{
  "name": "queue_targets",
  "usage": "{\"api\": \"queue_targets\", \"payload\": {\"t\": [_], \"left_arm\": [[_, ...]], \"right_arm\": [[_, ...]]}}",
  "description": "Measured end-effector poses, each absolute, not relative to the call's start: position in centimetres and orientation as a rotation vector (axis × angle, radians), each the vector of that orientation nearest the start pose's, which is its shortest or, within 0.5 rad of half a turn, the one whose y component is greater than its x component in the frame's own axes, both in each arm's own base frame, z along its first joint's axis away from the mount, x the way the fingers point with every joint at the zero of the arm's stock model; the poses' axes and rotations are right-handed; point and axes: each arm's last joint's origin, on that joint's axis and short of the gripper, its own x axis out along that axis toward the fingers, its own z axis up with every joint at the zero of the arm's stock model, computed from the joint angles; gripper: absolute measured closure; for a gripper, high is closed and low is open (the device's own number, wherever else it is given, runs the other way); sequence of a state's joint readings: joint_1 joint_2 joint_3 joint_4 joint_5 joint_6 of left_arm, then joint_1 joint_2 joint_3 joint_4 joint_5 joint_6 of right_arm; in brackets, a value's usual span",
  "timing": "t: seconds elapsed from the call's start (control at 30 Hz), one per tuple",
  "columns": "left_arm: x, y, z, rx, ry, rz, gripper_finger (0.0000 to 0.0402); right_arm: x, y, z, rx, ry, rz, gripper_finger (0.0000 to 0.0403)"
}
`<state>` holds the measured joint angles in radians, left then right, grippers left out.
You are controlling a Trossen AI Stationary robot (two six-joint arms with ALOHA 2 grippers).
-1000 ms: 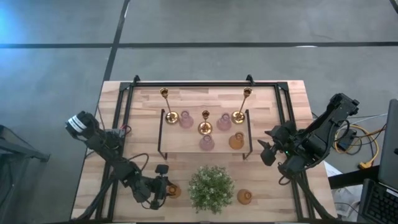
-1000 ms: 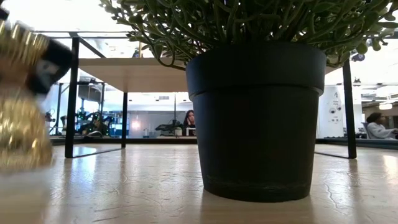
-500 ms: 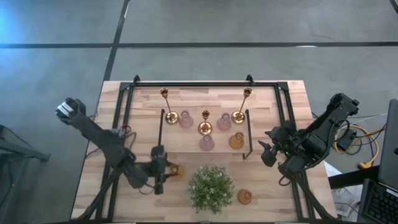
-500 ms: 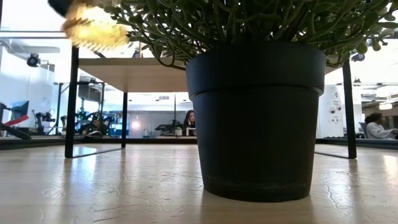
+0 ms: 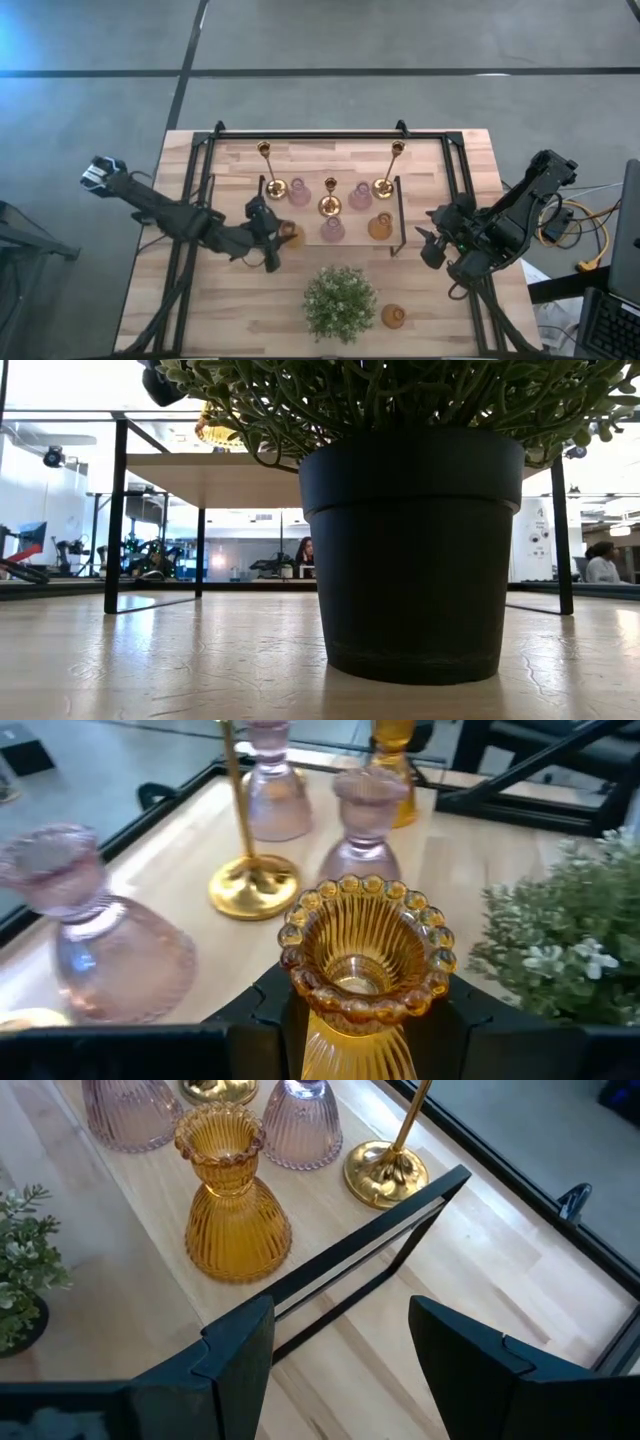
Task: Pick & Place candle stick holders
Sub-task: Put the left yellow vase on the shelf
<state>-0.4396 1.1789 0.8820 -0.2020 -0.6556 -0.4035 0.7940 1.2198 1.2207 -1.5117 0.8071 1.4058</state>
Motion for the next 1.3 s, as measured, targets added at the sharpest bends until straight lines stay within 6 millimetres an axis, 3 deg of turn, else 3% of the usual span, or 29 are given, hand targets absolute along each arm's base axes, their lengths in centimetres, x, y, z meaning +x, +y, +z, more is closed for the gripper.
{"api": "queue_targets", "payload": {"t": [0.23,0.53,1.13,1.3], "left_arm": [[23.4,-8.1,29.4,-0.128,0.421,0.362,0.0274],[23.7,-7.1,28.1,-0.125,0.465,0.434,0.0274],[23.6,-7.0,27.9,-0.114,0.49,0.443,0.0274],[23.5,-6.9,27.7,-0.097,0.503,0.447,0.0223]], "right_arm": [[14.0,11.3,32.4,0.173,0.771,-0.64,0.0177],[14.1,11.3,32.4,0.171,0.768,-0.64,0.0177],[14.1,11.3,32.4,0.176,0.766,-0.642,0.0177],[14.1,11.3,32.4,0.176,0.766,-0.641,0.0177]]}}
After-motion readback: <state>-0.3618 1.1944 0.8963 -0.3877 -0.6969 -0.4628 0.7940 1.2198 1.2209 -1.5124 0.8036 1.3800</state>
